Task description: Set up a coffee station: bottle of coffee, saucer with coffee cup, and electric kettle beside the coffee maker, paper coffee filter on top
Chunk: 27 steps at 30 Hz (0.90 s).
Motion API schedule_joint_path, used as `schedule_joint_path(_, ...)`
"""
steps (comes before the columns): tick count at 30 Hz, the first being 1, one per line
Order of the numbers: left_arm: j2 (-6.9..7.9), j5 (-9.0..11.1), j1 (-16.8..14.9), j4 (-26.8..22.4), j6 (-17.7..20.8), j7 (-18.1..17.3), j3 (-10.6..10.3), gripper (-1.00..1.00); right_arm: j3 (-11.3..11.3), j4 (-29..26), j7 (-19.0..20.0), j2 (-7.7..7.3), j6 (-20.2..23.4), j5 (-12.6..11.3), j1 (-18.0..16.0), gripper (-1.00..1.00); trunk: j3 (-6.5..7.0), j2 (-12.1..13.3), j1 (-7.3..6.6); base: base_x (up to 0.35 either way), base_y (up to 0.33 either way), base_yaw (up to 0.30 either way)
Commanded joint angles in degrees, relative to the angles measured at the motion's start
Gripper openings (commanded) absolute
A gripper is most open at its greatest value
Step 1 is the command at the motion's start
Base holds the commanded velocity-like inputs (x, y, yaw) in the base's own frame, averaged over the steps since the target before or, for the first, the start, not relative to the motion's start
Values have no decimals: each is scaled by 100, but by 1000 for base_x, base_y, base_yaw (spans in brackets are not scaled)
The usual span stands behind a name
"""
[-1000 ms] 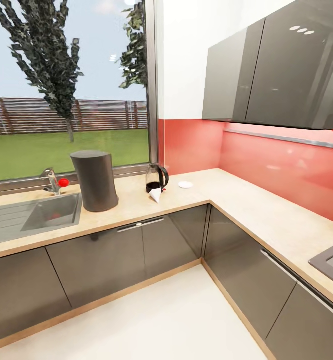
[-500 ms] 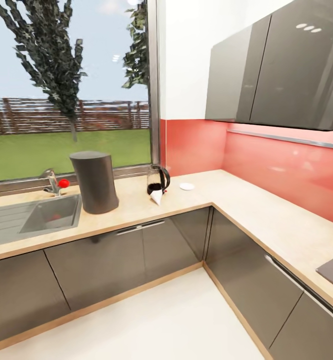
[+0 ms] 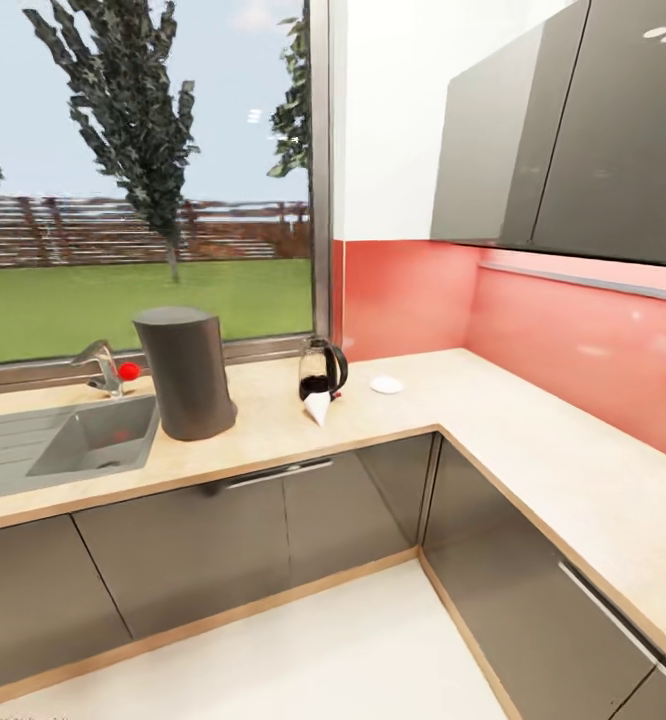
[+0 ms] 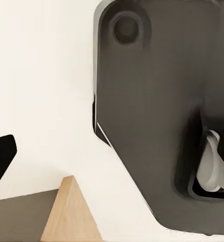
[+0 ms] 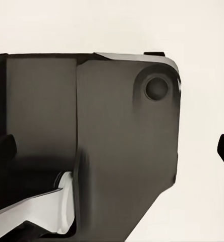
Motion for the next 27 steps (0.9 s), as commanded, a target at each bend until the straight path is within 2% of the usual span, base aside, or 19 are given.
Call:
schedule_joint_path(1, 2, 32, -5, -1, -2, 6, -14, 100, -1, -14, -3, 0, -15, 2, -2, 100, -12, -11, 6, 293, -176, 272)
schedule_joint_path(10, -46, -203, -1, -292, 13, 6, -20, 100, 4, -49, -10, 0, -15, 6, -1, 100, -12, -11, 6, 293, -179, 275)
schedule_joint_path(15, -38, -209, 6, -312, 9, 12, 17, 100, 9, -39, -11, 0, -15, 18, 1, 100, -12, -11, 6, 293, -186, 276)
schedule_joint_path(23, -22, -143, 71, -259, 12, 24, 63, 100, 24, -40, 11, 0, -7, 31, -1, 100, -12, -11, 6, 253, -153, 276)
schedule_joint_path(25, -14, -53, 86, -241, 14, 26, 93, 100, 20, -40, 10, 0, -2, 32, -1, 100, -12, -11, 6, 151, -46, 276)
schedule_joint_path(26, 0, 177, 93, -192, 10, 23, 167, 100, 15, -50, 7, -3, 1, 32, 1, 100, -12, -11, 6, 34, -9, 276)
schedule_joint_path(27, 2, 212, 92, -187, 11, 23, 173, 100, 13, -52, 9, -4, 1, 32, 0, 100, -12, -11, 6, 22, -6, 276)
